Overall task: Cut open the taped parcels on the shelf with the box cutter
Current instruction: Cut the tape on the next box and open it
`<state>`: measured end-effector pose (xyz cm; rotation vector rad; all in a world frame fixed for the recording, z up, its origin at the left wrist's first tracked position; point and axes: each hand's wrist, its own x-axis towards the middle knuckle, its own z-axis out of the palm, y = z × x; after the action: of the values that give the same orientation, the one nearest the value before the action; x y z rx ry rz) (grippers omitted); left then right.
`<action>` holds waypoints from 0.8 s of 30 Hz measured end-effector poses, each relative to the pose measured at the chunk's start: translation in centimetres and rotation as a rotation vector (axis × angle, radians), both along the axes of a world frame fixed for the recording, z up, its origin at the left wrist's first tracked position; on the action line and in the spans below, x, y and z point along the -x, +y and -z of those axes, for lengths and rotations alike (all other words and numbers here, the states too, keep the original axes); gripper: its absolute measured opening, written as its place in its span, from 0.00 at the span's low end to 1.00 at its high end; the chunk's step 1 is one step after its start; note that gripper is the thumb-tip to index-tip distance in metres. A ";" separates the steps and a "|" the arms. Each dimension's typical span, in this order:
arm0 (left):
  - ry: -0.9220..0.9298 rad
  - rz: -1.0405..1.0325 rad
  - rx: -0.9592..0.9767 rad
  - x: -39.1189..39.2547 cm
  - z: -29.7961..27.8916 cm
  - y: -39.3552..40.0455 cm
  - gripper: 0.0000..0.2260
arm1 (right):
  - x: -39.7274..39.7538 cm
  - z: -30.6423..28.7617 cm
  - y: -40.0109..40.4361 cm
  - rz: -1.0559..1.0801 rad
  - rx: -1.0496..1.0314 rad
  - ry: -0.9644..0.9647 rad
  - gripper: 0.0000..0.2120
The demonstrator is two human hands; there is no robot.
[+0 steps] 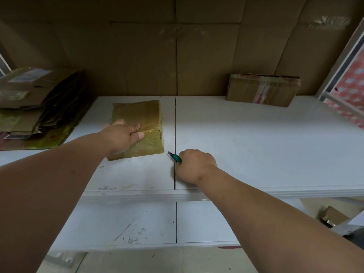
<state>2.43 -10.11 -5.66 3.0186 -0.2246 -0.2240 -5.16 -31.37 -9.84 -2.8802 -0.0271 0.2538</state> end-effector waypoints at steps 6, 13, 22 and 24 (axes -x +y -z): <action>0.032 -0.008 0.045 -0.2 -0.2 0.0 0.26 | 0.1 0.1 -1.0 -0.011 -0.099 -0.135 0.09; 0.028 -0.020 0.115 -0.5 0.4 0.4 0.26 | -1.4 -0.5 0.3 -0.061 -0.108 -0.197 0.08; 0.031 -0.012 0.109 -0.6 0.4 0.3 0.27 | -1.2 0.1 0.3 -0.071 -0.125 -0.185 0.07; 0.032 -0.018 0.112 -0.6 0.3 0.4 0.27 | -1.3 0.1 0.5 -0.062 -0.113 -0.188 0.07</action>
<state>3.04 -9.74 -5.97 2.9022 -0.2001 -0.2485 -3.88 -30.91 -9.99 -2.7827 -0.1594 -0.0074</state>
